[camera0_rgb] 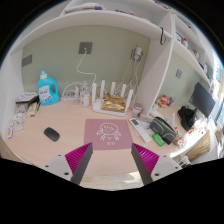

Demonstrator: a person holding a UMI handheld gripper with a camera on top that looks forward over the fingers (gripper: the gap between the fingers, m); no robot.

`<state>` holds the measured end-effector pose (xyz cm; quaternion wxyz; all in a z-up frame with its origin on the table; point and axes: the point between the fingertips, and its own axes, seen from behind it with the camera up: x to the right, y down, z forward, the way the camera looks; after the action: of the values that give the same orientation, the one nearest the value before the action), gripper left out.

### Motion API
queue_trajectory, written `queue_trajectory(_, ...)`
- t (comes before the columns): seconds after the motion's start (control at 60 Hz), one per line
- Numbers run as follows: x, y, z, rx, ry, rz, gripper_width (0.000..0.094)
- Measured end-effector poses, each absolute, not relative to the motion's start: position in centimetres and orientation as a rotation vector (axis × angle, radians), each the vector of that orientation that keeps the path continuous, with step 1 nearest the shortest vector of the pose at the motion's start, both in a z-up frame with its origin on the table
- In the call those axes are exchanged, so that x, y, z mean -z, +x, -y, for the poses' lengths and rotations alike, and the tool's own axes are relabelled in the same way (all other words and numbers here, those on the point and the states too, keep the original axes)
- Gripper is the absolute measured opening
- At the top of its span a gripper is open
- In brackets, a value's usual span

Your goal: Arrange mouse

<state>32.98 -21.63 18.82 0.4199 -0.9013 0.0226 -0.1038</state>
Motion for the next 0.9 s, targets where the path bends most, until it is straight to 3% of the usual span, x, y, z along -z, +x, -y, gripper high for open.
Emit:
queue_trajectory(0.317,-16.3,30.0,22.9,0.281,-2.261,-0.068,0.0844)
queue_trajectory(0.583,-7.9,19.5,23.6,0.173,-2.321,0.017,0.0844)
queue_trajectory(0.9,-0.3,9.4,14.0,0.104,-2.304,0.209,0.0844)
